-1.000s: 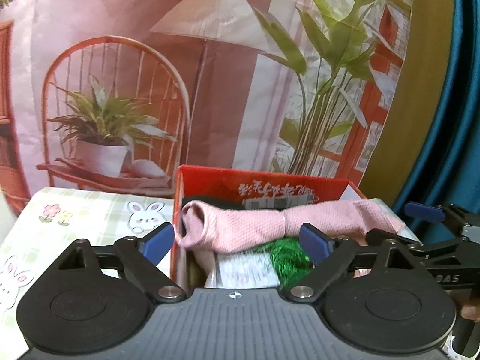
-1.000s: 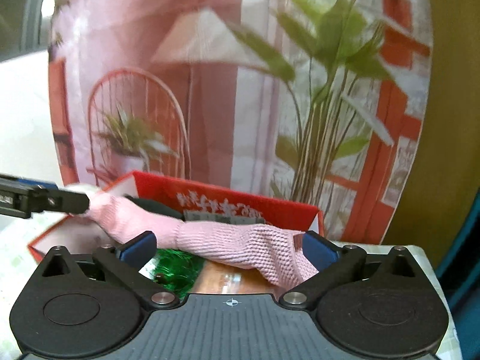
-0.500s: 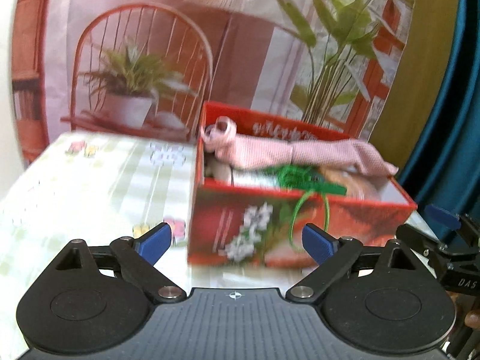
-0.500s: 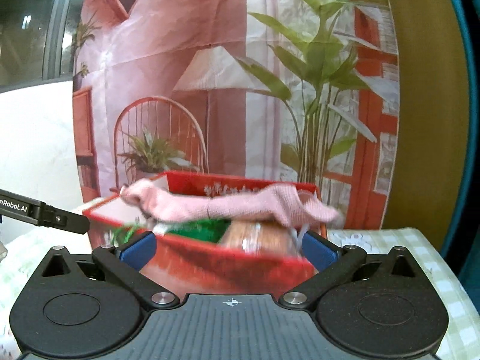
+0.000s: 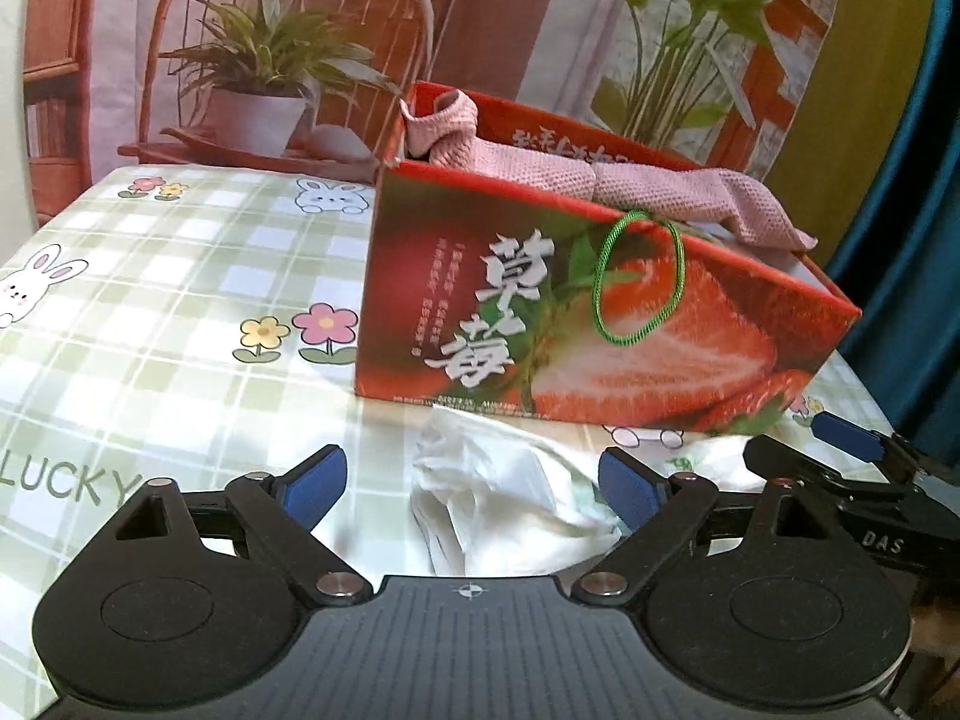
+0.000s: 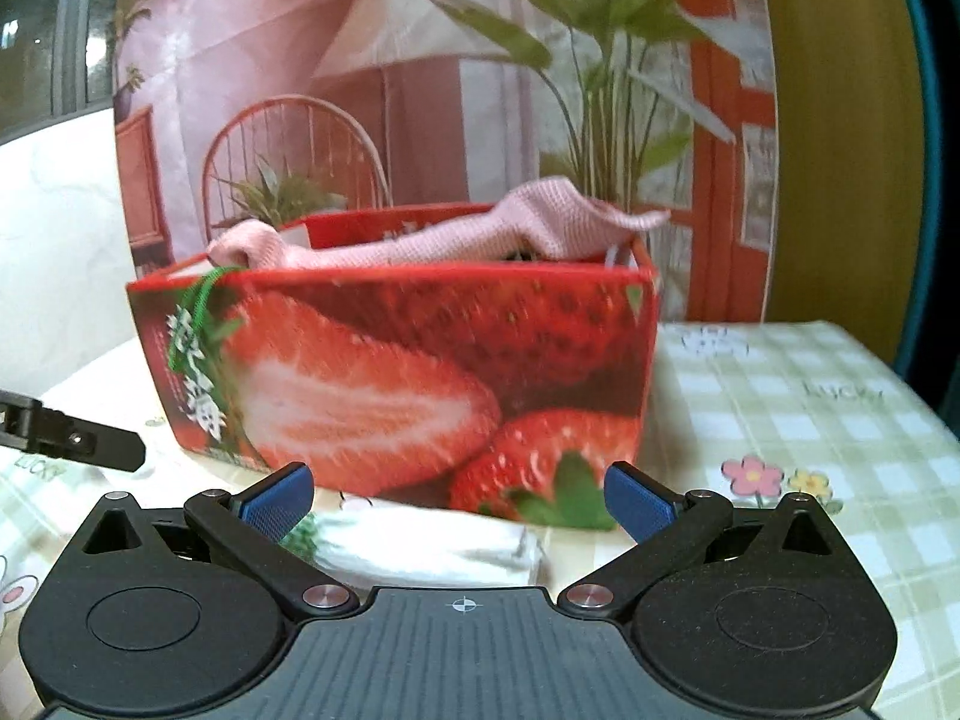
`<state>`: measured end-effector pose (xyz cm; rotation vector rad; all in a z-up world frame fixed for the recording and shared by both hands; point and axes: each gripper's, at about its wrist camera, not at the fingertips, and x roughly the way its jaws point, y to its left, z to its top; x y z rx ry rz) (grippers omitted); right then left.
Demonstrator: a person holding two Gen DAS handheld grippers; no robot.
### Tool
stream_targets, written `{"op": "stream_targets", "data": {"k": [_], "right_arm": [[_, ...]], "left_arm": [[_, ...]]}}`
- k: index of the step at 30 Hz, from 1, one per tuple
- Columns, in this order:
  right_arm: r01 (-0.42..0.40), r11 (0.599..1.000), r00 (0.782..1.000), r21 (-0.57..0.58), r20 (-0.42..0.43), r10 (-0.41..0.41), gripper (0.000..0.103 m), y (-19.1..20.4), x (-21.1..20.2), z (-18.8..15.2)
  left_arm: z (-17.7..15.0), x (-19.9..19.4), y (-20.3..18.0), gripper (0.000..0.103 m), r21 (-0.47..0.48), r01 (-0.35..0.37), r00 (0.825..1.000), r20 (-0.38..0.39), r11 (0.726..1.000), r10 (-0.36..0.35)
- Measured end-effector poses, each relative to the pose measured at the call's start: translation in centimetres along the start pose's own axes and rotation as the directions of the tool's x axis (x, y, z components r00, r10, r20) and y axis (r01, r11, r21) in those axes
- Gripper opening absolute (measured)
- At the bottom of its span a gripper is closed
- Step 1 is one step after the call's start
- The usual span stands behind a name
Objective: Organize soft objects
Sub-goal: 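Move both grippers down to the white cloth bundle, then close both grippers on the white cloth bundle and lift it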
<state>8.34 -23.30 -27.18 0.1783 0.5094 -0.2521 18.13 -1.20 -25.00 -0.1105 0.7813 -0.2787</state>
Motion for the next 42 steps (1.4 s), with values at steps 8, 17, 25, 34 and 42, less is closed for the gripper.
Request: {"op": "stream_targets", "data": {"k": [8, 17, 25, 34, 42], "right_arm": [[-0.021, 0.997, 0.998, 0.072, -0.054, 0.025, 0.081, -1.3, 1.2, -0.6], [-0.075, 0.989, 0.991, 0.127, -0.101, 0.088, 0.066, -2.2, 1.8, -0.8], [-0.068, 0.985, 0.989, 0.160, -0.119, 0.088, 0.065, -2.6, 2.2, -0.8], [-0.045, 0.987, 0.987, 0.153, -0.146, 0.067, 0.064, -2.4, 2.3, -0.8], [-0.070, 0.985, 0.983, 0.160, -0.155, 0.095, 0.054, -2.5, 2.4, -0.9]], "left_arm": [[-1.1, 0.5, 0.0, 0.059, 0.016, 0.037, 0.999, -0.009, 0.999, -0.037], [-2.1, 1.2, 0.4, 0.052, -0.001, 0.073, 0.997, -0.036, 0.997, -0.073], [-2.6, 1.4, 0.8, 0.052, -0.030, 0.087, 0.995, -0.042, 0.996, -0.088], [-2.8, 1.4, 0.5, 0.052, -0.002, 0.075, 0.997, -0.034, 0.997, -0.075], [-2.9, 1.4, 0.5, 0.052, 0.000, 0.075, 0.997, -0.032, 0.997, -0.075]]}}
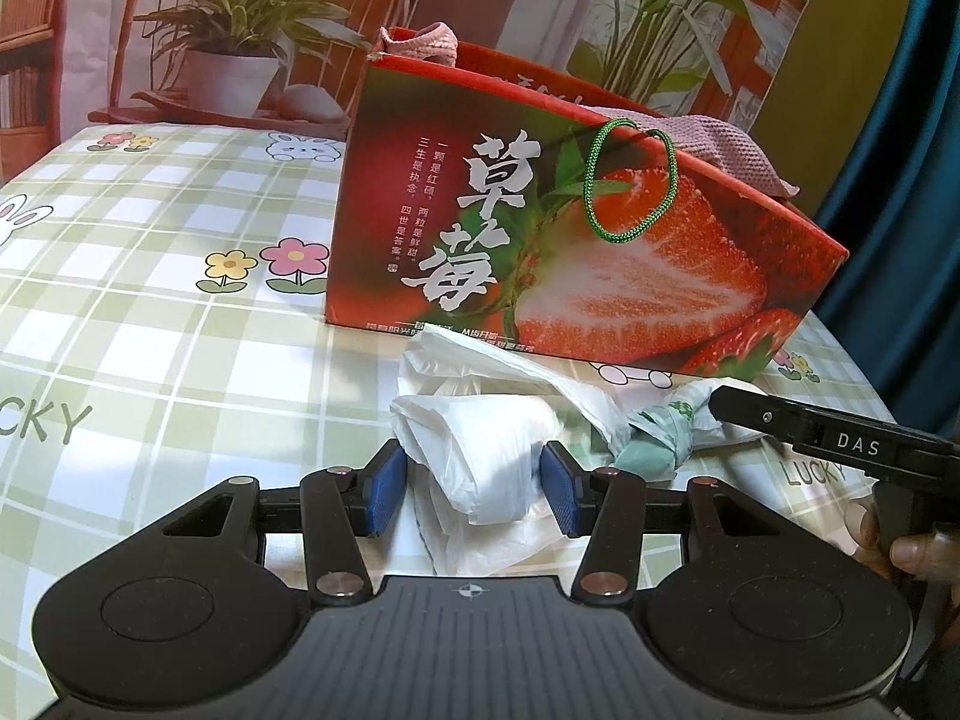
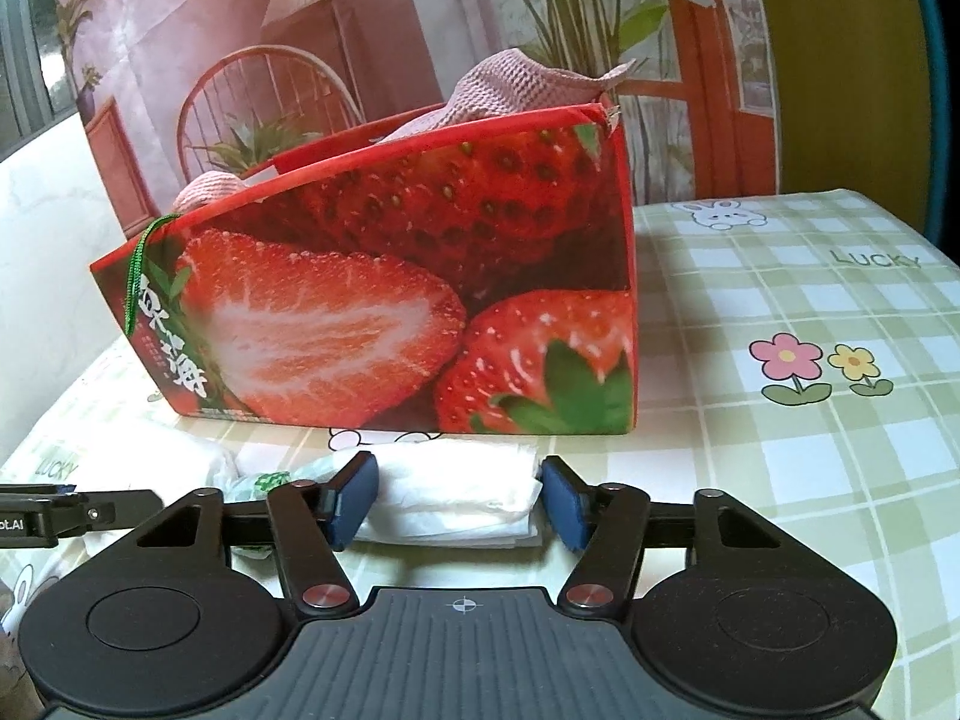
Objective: Organize soft objects
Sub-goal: 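Close both grippers on the white cloth bundle and lift it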
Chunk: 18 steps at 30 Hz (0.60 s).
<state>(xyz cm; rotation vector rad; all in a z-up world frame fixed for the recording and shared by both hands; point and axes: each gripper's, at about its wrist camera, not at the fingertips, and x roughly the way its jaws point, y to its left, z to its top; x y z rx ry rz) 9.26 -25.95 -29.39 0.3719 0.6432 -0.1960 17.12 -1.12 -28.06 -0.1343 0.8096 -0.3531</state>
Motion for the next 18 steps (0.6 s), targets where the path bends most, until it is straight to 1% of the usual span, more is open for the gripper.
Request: {"op": "stream_targets", "data": {"k": [3, 7, 8, 9, 11, 14, 18], "right_arm": [[-0.006, 1.000, 1.000, 0.005, 0.003, 0.006, 0.050, -0.1, 0.0, 0.0], [-0.006, 1.000, 1.000, 0.009, 0.007, 0.005, 0.042, -0.2, -0.1, 0.0], [-0.008, 1.000, 1.000, 0.012, 0.007, 0.008, 0.041, -0.2, -0.1, 0.0], [-0.011, 1.000, 1.000, 0.012, 0.007, 0.011, 0.041, -0.2, -0.1, 0.0], [-0.013, 1.000, 1.000, 0.011, 0.011, 0.013, 0.038, -0.2, -0.2, -0.1], [-0.018, 1.000, 0.999, 0.019, 0.027, 0.017, 0.032, -0.2, -0.6, -0.1], [-0.024, 0.999, 0.998, 0.031, 0.065, 0.022, 0.030, -0.1, -1.9, -0.1]], "left_arm": [[0.0, 0.0, 0.0, 0.052, 0.000, 0.001, 1.000, 0.001, 1.000, -0.001], [0.0, 0.0, 0.0, 0.051, -0.003, 0.002, 1.000, 0.000, 1.000, -0.002], [0.1, 0.0, 0.1, 0.047, -0.009, 0.002, 1.000, 0.000, 1.000, -0.002], [0.1, 0.0, 0.3, 0.046, -0.019, 0.010, 1.000, -0.002, 1.000, -0.010], [0.1, -0.2, 0.4, 0.040, -0.031, 0.020, 1.000, -0.004, 0.999, -0.021], [0.2, -0.6, 0.0, 0.032, -0.011, 0.035, 0.999, 0.007, 0.999, -0.035], [0.6, -1.6, -0.8, 0.028, 0.037, 0.044, 0.998, 0.045, 0.998, -0.045]]}}
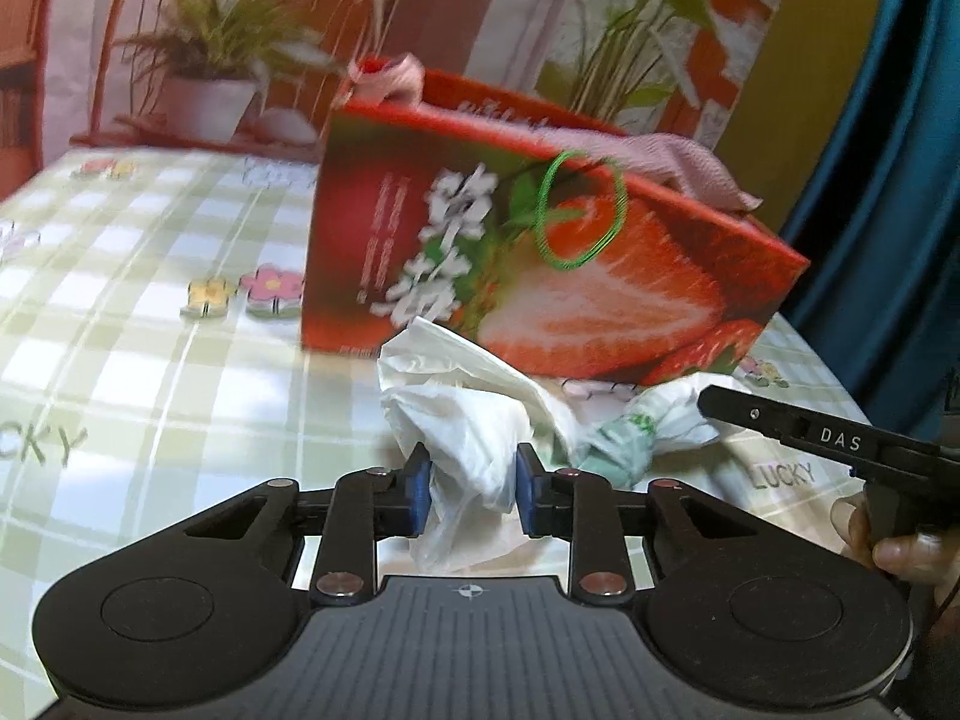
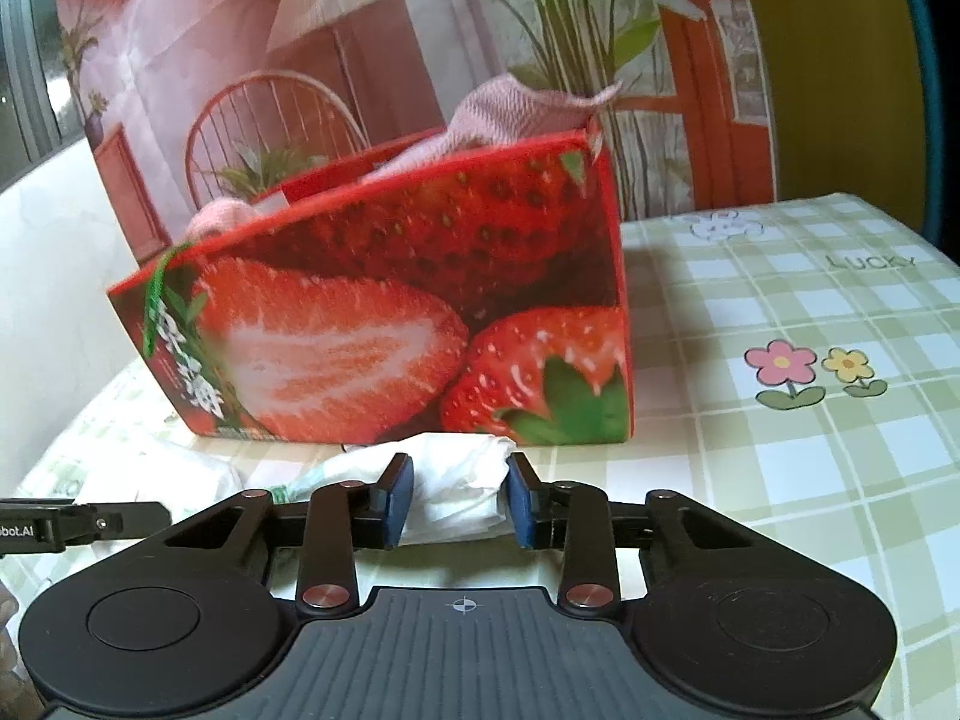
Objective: Organize soft objects
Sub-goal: 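Close both grippers on the white cloth bundle and lift it, then lower the white bundle into the red box and open both grippers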
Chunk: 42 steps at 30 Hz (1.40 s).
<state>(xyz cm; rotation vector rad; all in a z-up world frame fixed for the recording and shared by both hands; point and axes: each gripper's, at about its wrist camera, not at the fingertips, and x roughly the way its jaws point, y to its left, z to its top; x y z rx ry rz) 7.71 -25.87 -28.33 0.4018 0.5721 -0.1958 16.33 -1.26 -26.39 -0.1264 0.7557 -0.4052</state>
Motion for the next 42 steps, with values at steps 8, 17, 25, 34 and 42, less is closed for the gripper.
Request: {"op": "stream_targets", "data": {"k": [8, 17, 25, 34, 42], "right_arm": [[-0.010, 1.000, 0.996, -0.021, 0.090, 0.012, 0.023, 0.6, -3.1, 1.3], [0.017, 0.997, 0.989, -0.079, 0.145, -0.005, 0.020, 2.3, -4.2, 2.9], [0.008, 0.992, 0.969, -0.123, 0.247, 0.023, 0.019, 3.5, -5.9, 6.8], [0.055, 0.986, 0.967, -0.159, 0.256, -0.013, 0.019, 4.1, -3.3, 12.6], [0.158, 0.972, 0.975, -0.172, 0.185, -0.126, 0.019, 3.8, 1.8, 14.8]], "left_arm": [[1.3, -0.7, -0.5, 0.027, 0.030, 0.008, 0.998, 0.061, 1.000, -0.009], [4.2, -1.5, -1.1, 0.027, 0.101, -0.028, 0.988, 0.156, 0.994, 0.012], [7.4, -4.5, -2.1, 0.027, 0.127, -0.028, 0.958, 0.288, 0.992, -0.010], [12.8, -1.9, -2.8, 0.027, 0.156, -0.062, 0.952, 0.306, 0.986, 0.012], [15.7, 3.4, -2.7, 0.027, 0.205, -0.080, 0.984, 0.170, 0.975, 0.046]]}}
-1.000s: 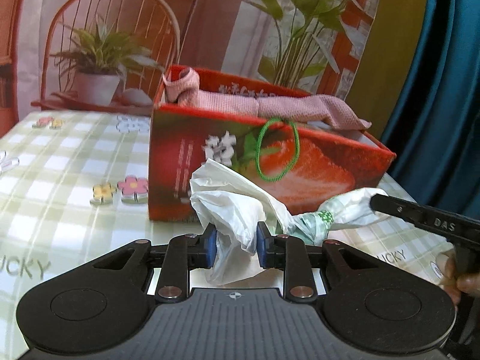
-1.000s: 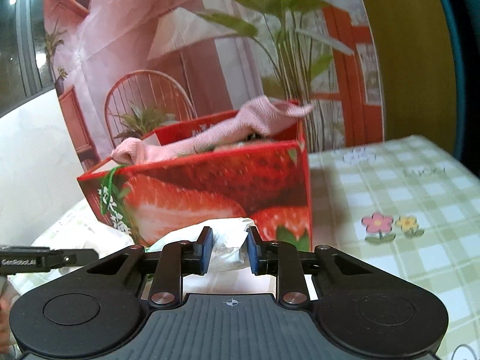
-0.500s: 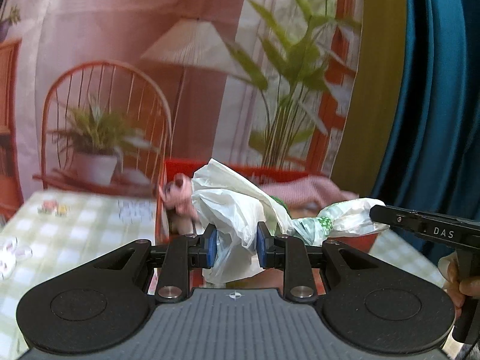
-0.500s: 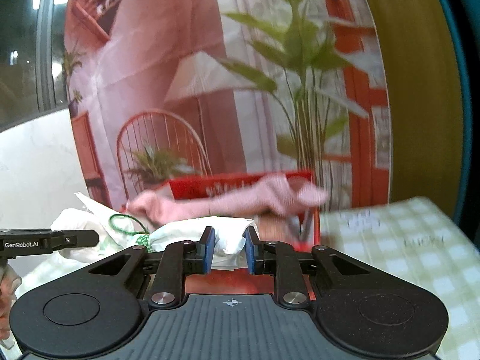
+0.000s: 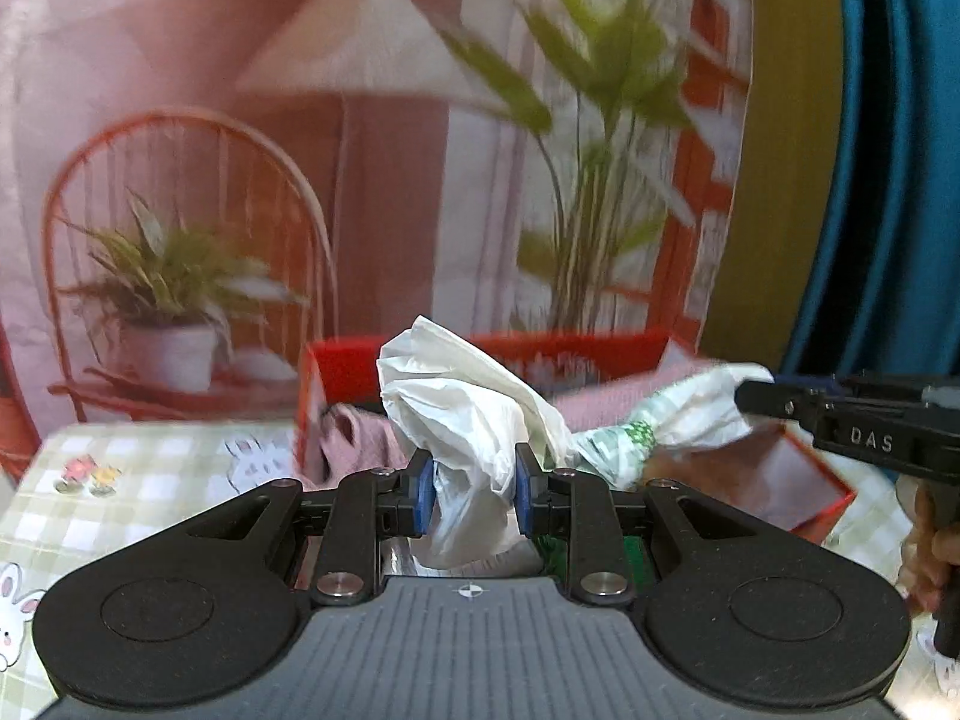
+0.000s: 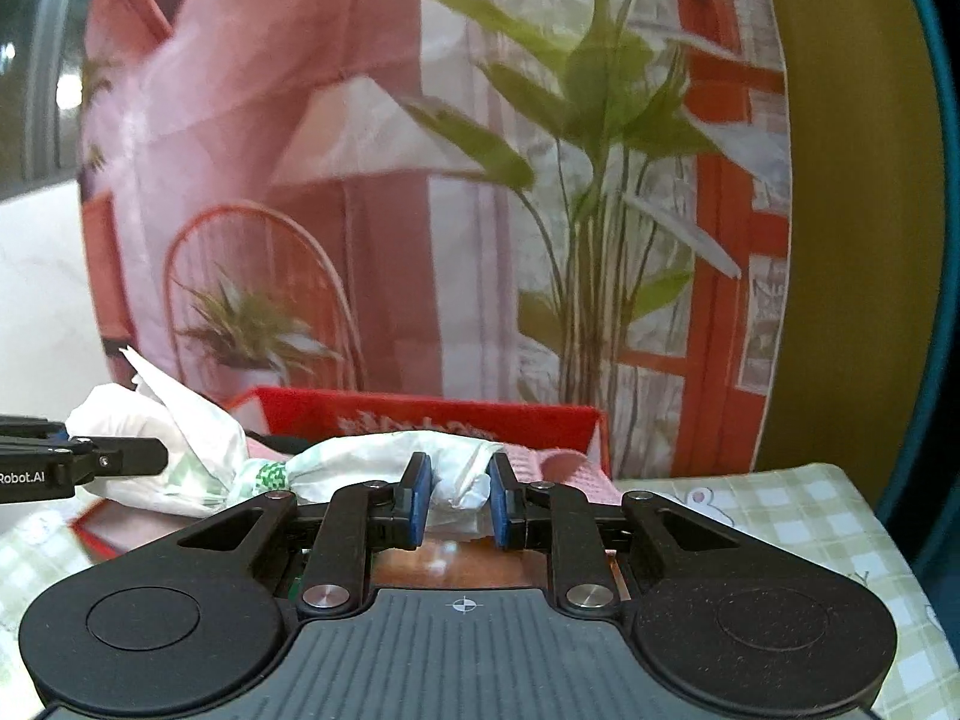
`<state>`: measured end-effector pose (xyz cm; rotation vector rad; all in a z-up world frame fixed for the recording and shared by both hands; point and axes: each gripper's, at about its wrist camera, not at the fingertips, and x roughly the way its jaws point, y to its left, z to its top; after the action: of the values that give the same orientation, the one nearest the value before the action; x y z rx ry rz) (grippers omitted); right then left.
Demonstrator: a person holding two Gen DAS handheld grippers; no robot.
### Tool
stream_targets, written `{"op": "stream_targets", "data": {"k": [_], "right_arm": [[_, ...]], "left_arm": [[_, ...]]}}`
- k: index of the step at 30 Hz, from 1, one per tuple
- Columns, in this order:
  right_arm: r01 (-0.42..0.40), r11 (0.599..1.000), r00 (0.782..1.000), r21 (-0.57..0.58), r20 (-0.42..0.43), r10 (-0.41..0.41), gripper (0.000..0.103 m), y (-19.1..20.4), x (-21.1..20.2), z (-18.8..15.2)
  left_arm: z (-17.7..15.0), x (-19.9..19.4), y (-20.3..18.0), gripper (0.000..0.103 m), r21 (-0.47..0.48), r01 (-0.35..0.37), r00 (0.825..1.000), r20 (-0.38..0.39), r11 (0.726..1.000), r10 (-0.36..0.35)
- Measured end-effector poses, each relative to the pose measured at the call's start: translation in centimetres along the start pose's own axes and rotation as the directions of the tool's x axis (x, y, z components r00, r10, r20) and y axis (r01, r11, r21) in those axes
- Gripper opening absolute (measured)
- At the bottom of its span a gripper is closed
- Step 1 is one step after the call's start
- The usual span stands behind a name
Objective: Organize soft objects
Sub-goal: 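Lower the white bundle into the red box and open both grippers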
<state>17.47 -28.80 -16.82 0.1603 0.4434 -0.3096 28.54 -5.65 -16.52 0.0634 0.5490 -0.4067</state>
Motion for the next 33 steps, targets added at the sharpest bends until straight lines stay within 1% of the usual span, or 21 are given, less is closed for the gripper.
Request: {"op": "stream_targets", "data": {"k": [2, 4, 7, 9, 12, 13, 14, 15, 16, 17, 18, 20, 21, 22, 23, 24, 26, 28, 31, 32, 33], "right_arm": [[0.014, 1.000, 0.999, -0.010, -0.045, -0.014, 0.019, 0.0, 1.2, -0.3], [0.019, 1.000, 0.997, -0.017, -0.080, -0.021, 0.019, -0.1, 2.1, -0.7], [0.020, 0.999, 0.993, -0.030, -0.115, -0.024, 0.019, -0.1, 3.0, -1.2], [0.020, 0.999, 0.992, -0.041, -0.124, -0.025, 0.019, 0.0, 3.4, -1.3], [0.021, 0.998, 0.991, -0.053, -0.133, -0.027, 0.020, 0.2, 3.6, -1.3], [0.020, 0.998, 0.991, -0.054, -0.134, -0.027, 0.020, 0.1, 3.7, -1.3], [0.020, 0.998, 0.990, -0.055, -0.136, -0.027, 0.021, 0.1, 3.6, -1.2], [0.020, 0.998, 0.990, -0.057, -0.137, -0.028, 0.021, 0.1, 3.6, -1.2], [0.021, 0.998, 0.990, -0.060, -0.139, -0.029, 0.022, 0.2, 3.5, -1.1], [0.024, 0.998, 0.989, -0.065, -0.141, -0.033, 0.024, 0.3, 3.4, -1.0], [0.027, 0.997, 0.989, -0.069, -0.142, -0.036, 0.024, 0.2, 3.4, -0.8], [0.029, 0.997, 0.989, -0.071, -0.140, -0.039, 0.027, 0.3, 3.1, -0.6], [0.031, 0.997, 0.989, -0.070, -0.140, -0.040, 0.028, 0.2, 3.0, -0.5], [0.032, 0.997, 0.990, -0.068, -0.136, -0.041, 0.028, 0.2, 2.7, -0.4], [0.033, 0.997, 0.990, -0.065, -0.132, -0.042, 0.029, 0.2, 2.5, -0.2], [0.033, 0.997, 0.991, -0.063, -0.129, -0.041, 0.030, 0.2, 2.2, -0.1], [0.033, 0.998, 0.992, -0.058, -0.119, -0.040, 0.039, 0.1, 1.6, 0.3], [0.033, 0.998, 0.994, -0.057, -0.106, -0.039, 0.046, 0.2, 0.9, 0.8], [0.034, 0.998, 0.996, -0.058, -0.081, -0.038, 0.063, 0.4, -0.3, 1.5], [0.033, 0.998, 0.997, -0.058, -0.072, -0.037, 0.068, 0.5, -0.7, 1.8], [0.032, 0.998, 0.997, -0.057, -0.066, -0.036, 0.070, 0.5, -1.1, 2.0]], "left_arm": [[-0.1, 1.3, 0.1, 0.027, 0.006, -0.002, 0.999, -0.050, 1.000, 0.002], [-0.3, 2.2, 0.4, 0.027, -0.001, -0.004, 0.997, -0.083, 1.000, 0.004], [-0.6, 3.2, 0.8, 0.028, 0.001, -0.011, 0.991, -0.131, 1.000, 0.011], [-0.6, 3.5, 0.8, 0.028, 0.014, -0.015, 0.990, -0.143, 1.000, 0.017], [-0.5, 3.7, 1.0, 0.032, 0.008, -0.011, 0.989, -0.145, 1.000, 0.012], [-0.5, 3.7, 1.0, 0.038, 0.007, -0.012, 0.989, -0.144, 1.000, 0.013], [-0.5, 3.6, 1.1, 0.046, 0.004, -0.008, 0.990, -0.143, 1.000, 0.008], [-0.4, 3.6, 1.0, 0.050, 0.002, -0.004, 0.990, -0.139, 1.000, 0.004], [-0.4, 3.3, 0.9, 0.058, -0.002, -0.003, 0.991, -0.134, 1.000, 0.003], [-0.3, 3.0, 0.8, 0.064, -0.002, -0.002, 0.992, -0.127, 1.000, 0.002], [-0.2, 2.7, 0.7, 0.067, 0.000, -0.001, 0.993, -0.118, 1.000, 0.001], [-0.1, 2.1, 0.4, 0.083, 0.007, -0.009, 0.995, -0.104, 1.000, 0.010], [0.0, 1.7, 0.3, 0.087, 0.011, -0.018, 0.995, -0.097, 1.000, 0.019], [0.2, 1.4, 0.2, 0.094, 0.015, -0.032, 0.995, -0.092, 0.999, 0.034], [0.3, 1.1, 0.0, 0.097, 0.021, -0.054, 0.995, -0.086, 0.998, 0.055], [0.5, 0.7, -0.1, 0.098, 0.025, -0.067, 0.994, -0.079, 0.997, 0.069], [1.0, 0.0, -0.2, 0.103, 0.028, -0.078, 0.994, -0.071, 0.997, 0.080], [1.5, -0.8, -0.4, 0.103, 0.027, -0.101, 0.992, -0.068, 0.994, 0.103], [2.1, -1.8, -0.7, 0.103, 0.032, -0.155, 0.985, -0.071, 0.987, 0.157], [2.2, -2.1, -0.9, 0.103, 0.037, -0.171, 0.983, -0.068, 0.985, 0.173], [2.4, -2.5, -1.1, 0.103, 0.048, -0.187, 0.980, -0.064, 0.981, 0.190]]}}
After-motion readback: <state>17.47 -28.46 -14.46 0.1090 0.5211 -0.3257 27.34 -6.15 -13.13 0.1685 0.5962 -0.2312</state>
